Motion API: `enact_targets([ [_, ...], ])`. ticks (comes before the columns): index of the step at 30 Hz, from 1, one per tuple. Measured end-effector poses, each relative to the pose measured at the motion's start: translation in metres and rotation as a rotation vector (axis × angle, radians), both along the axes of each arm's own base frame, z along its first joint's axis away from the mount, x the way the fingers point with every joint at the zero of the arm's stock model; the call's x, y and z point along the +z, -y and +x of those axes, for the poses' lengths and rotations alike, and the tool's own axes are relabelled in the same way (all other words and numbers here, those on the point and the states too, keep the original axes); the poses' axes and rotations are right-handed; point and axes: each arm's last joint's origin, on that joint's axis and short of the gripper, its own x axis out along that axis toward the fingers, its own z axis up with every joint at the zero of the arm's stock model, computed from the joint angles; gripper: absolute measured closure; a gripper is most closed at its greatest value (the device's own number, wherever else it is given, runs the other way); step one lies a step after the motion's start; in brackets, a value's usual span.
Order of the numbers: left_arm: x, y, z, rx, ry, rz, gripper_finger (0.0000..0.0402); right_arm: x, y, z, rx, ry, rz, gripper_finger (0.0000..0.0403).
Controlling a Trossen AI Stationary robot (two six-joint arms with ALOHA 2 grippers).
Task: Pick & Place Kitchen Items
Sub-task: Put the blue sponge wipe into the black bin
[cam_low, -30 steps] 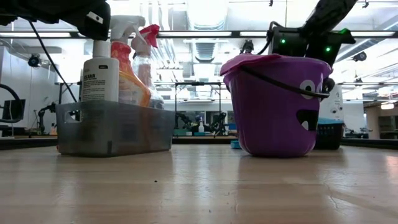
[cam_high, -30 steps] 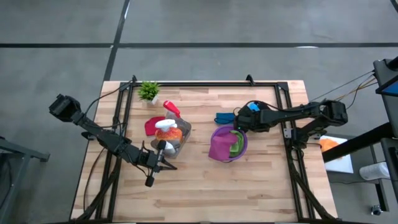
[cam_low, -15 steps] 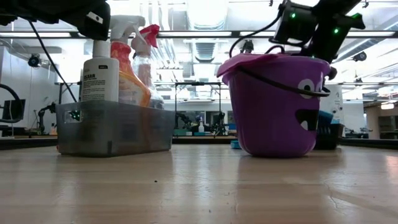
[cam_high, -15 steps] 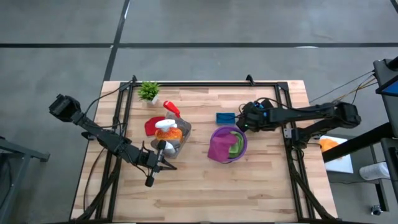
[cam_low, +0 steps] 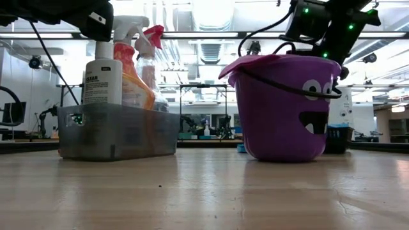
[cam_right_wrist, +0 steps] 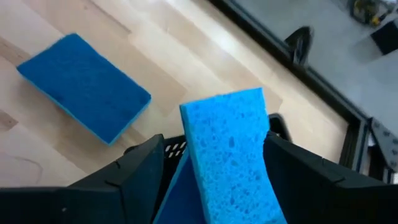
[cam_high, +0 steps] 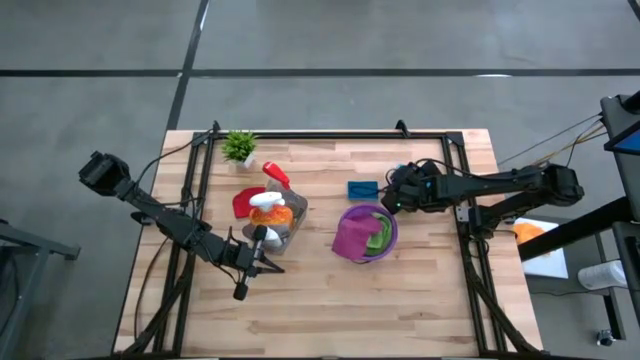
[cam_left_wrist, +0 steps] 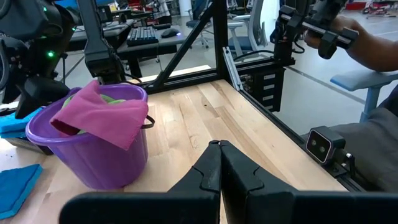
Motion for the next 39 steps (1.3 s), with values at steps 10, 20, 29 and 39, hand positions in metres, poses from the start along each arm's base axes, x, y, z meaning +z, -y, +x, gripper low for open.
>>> enact_targets([
  [10, 0.000, 0.000, 0.000, 0.000, 0.000, 0.001, 0.0401, 0.017, -0.012, -0.001, 0.102, 0.079, -0.080, 0.0135],
  [20, 0.002, 0.001, 0.000, 0.000, 0.020, -0.025, 0.0401, 0.034, -0.012, -0.003, 0.190, 0.097, -0.132, 0.0135],
  [29, 0.002, 0.015, -0.008, -0.075, 0.001, -0.033, 0.0401, 0.065, 0.030, 0.026, 0.423, 0.244, 0.078, 0.0135],
  [39, -0.019, 0.004, -0.026, -0.075, 0.087, -0.105, 0.0401, 0.050, 0.093, 0.081, 0.457, 0.023, 0.357, 0.0135],
])
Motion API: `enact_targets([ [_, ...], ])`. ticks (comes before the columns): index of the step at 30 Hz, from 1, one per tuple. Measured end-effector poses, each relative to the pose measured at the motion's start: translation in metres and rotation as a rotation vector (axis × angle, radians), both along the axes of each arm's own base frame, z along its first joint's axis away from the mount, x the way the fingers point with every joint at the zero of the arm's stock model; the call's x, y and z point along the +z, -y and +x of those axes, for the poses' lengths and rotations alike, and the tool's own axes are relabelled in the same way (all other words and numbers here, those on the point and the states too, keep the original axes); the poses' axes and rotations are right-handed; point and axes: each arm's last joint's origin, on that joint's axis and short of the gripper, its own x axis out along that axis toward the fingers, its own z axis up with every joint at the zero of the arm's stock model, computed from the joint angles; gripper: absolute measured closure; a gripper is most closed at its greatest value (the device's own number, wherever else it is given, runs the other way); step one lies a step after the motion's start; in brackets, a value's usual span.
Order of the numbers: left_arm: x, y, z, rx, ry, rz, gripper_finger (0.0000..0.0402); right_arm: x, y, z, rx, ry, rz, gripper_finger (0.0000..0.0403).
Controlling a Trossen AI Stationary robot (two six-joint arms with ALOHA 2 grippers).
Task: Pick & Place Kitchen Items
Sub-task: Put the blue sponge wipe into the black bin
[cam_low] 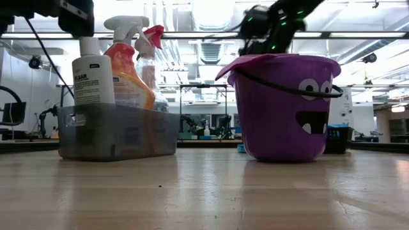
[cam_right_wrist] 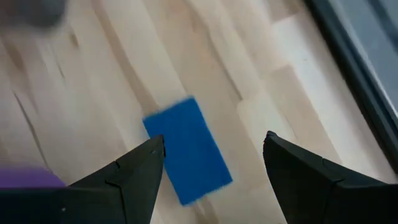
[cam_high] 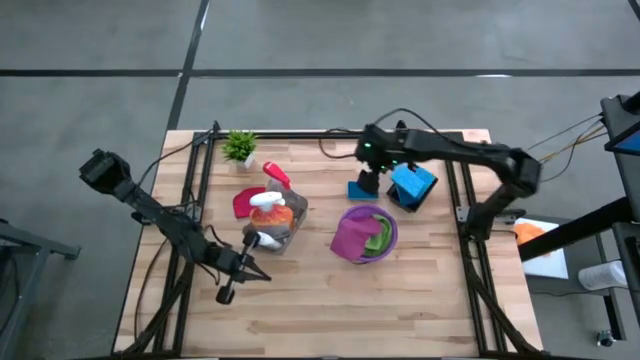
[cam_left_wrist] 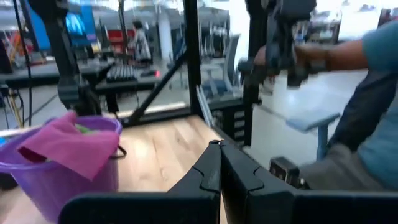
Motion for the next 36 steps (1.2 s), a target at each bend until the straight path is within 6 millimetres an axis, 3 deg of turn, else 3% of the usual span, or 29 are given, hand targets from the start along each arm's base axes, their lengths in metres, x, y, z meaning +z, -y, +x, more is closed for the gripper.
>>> enact_targets([
  [5, -0.003, -0.003, -0.004, -0.007, 0.041, -0.009, 0.0401, -0.011, 0.012, 0.024, 0.150, -0.175, 0.010, 0.0135],
  [11, -0.003, -0.003, -0.004, -0.007, 0.040, -0.010, 0.0401, -0.029, 0.019, 0.042, 0.271, -0.215, 0.065, 0.0135],
  [19, -0.003, -0.003, -0.004, -0.007, 0.039, -0.010, 0.0401, -0.053, 0.024, 0.047, 0.335, -0.276, 0.091, 0.0135],
  [36, -0.003, -0.003, -0.004, -0.006, 0.040, -0.009, 0.0401, -0.074, 0.025, 0.054, 0.512, -0.230, 0.199, 0.0135],
])
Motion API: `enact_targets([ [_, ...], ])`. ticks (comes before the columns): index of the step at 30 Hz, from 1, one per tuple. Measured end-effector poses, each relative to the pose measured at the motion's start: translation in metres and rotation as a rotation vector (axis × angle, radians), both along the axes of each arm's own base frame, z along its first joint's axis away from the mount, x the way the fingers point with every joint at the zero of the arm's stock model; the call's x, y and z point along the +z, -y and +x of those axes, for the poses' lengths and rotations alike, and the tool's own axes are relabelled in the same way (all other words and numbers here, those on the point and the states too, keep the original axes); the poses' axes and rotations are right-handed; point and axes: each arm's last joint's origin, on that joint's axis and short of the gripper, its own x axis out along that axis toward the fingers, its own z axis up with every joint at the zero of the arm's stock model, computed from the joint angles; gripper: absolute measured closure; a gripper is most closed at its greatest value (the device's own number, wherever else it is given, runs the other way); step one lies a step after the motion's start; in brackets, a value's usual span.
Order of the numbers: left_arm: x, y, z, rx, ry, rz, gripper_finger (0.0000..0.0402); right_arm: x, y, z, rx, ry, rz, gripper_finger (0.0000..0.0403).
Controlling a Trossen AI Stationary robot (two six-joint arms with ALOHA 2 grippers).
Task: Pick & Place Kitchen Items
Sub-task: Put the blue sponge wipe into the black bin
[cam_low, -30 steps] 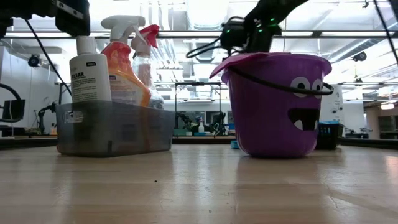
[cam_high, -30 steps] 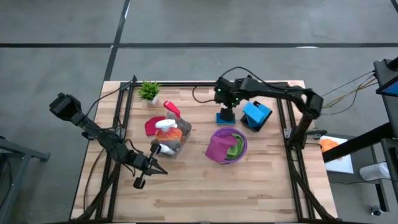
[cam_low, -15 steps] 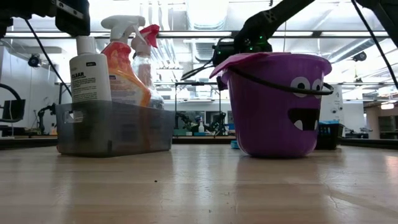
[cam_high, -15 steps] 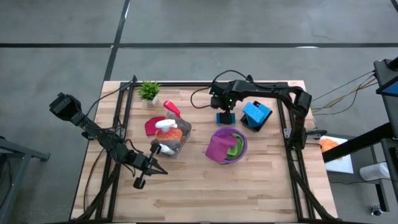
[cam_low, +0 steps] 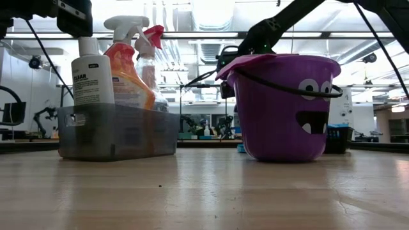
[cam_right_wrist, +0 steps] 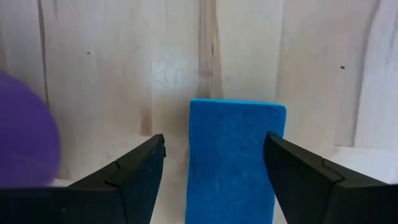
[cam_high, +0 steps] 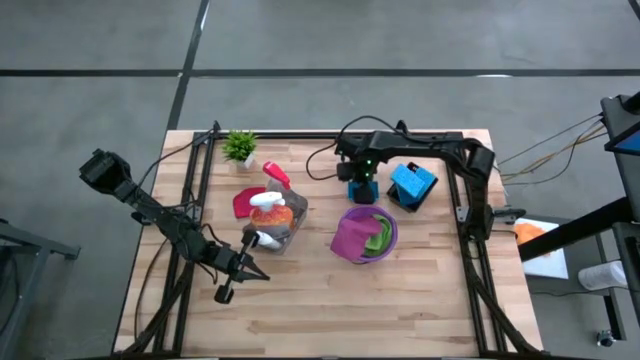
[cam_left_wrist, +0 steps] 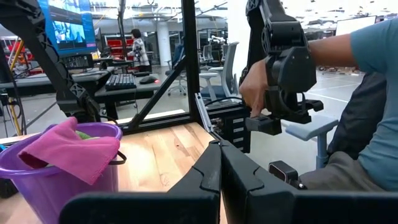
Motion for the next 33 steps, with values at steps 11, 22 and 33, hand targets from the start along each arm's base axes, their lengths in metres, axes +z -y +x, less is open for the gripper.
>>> enact_targets([
  [11, 0.000, 0.000, 0.000, 0.003, 0.001, 0.000, 0.0401, -0.018, 0.001, 0.003, 0.071, -0.024, 0.031, 0.0135],
  [22, 0.000, 0.000, 0.000, 0.003, 0.002, -0.001, 0.0401, -0.030, 0.003, 0.005, 0.079, -0.079, -0.032, 0.0143],
  [33, 0.000, 0.000, 0.000, 0.003, 0.001, 0.000, 0.0401, -0.031, 0.004, 0.004, 0.091, -0.106, -0.070, 0.0370],
])
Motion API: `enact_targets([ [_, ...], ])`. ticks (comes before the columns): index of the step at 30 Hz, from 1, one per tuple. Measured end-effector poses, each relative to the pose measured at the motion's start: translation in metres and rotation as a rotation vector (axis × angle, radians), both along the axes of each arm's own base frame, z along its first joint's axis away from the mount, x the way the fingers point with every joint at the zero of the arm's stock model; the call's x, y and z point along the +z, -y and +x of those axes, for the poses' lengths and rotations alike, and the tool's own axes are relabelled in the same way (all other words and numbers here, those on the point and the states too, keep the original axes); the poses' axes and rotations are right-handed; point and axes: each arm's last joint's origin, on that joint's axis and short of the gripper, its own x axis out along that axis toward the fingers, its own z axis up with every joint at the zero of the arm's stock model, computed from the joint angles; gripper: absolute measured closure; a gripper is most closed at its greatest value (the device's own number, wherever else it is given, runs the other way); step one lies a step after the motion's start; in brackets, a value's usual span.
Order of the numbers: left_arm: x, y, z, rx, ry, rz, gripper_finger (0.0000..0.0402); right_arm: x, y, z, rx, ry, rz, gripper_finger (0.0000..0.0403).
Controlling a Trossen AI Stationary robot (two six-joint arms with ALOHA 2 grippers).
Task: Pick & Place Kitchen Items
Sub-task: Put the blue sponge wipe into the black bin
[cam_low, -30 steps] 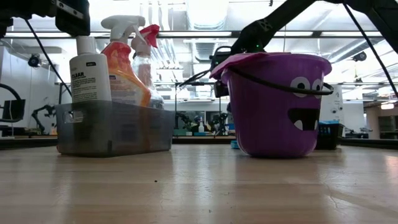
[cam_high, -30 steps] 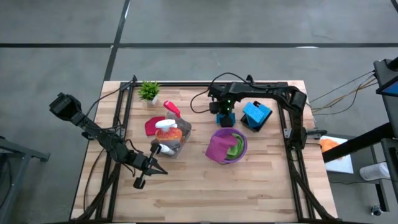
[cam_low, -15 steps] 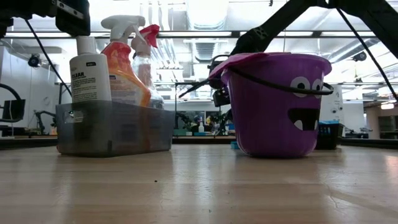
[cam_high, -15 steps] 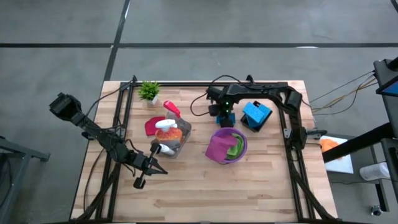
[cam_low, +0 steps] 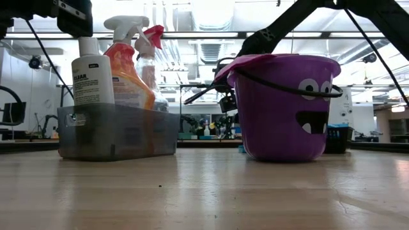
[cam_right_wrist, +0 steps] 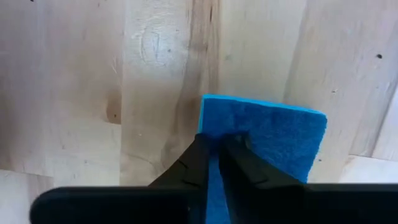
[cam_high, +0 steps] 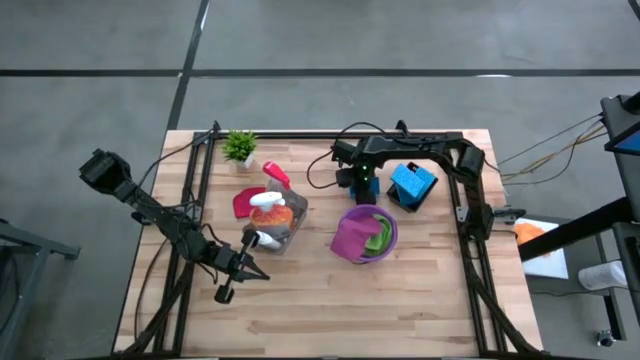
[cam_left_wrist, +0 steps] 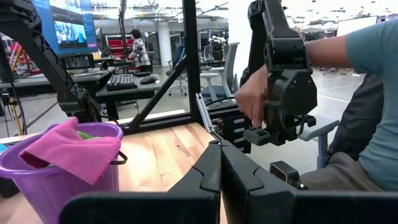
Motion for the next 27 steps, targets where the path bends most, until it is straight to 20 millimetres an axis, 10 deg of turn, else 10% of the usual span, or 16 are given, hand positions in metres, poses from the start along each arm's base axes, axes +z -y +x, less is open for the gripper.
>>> enact_targets([
  [9, 0.000, 0.000, 0.000, 0.000, 0.000, 0.001, 0.0401, 0.012, 0.000, 0.000, 0.001, 0.044, -0.030, 0.0385],
  [27, 0.000, 0.000, 0.000, -0.001, 0.000, 0.002, 0.0401, 0.129, -0.017, -0.034, -0.029, 0.369, -0.155, 0.0385],
])
